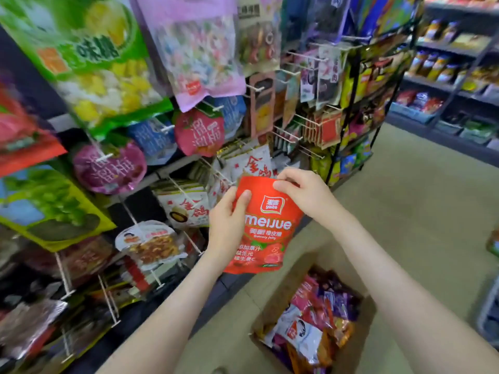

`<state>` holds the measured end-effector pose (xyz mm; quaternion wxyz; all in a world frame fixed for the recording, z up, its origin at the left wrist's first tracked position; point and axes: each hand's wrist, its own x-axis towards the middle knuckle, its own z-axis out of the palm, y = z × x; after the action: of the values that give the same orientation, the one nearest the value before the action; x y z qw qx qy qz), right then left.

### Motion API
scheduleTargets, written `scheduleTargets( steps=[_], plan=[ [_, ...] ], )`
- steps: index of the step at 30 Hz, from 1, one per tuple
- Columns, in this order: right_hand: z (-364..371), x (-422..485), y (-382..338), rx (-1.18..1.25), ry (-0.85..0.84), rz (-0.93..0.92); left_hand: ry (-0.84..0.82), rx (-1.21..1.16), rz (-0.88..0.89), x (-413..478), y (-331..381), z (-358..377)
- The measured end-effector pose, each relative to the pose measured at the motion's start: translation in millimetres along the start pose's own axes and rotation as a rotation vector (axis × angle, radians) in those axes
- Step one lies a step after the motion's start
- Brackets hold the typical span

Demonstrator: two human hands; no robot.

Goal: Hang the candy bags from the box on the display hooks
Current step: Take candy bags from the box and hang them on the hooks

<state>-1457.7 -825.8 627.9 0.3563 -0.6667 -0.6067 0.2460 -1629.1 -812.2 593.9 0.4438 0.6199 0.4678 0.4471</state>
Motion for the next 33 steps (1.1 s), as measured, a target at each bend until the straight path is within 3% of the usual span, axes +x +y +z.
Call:
scheduleTargets(
  steps=[4, 6, 12, 15, 21, 33],
  plan=[
    [27, 26, -75, 0.013, 0.128, -0.174, 0.190, -0.110, 0.018, 7, 32, -80],
    [45, 38, -116, 0.160, 0.174, -0.216, 0.297, -0.178, 0.053, 12, 46, -122],
    [103, 48, -227, 0.846, -0.146, -0.148, 0.458, -0.229, 0.179, 23, 82, -234],
    [129, 51, -268, 0.969, -0.125, -0.184, 0.529, -0.280, 0.201, 27, 93, -272],
    [145, 68, -325, 0.957, 0.012, -0.252, 0.522, -0.211, 0.266, 36, 119, -318],
    [156, 118, -380, 0.847, -0.092, -0.280, 0.638, 0.034, 0.230, 76, 152, -365]
  ],
)
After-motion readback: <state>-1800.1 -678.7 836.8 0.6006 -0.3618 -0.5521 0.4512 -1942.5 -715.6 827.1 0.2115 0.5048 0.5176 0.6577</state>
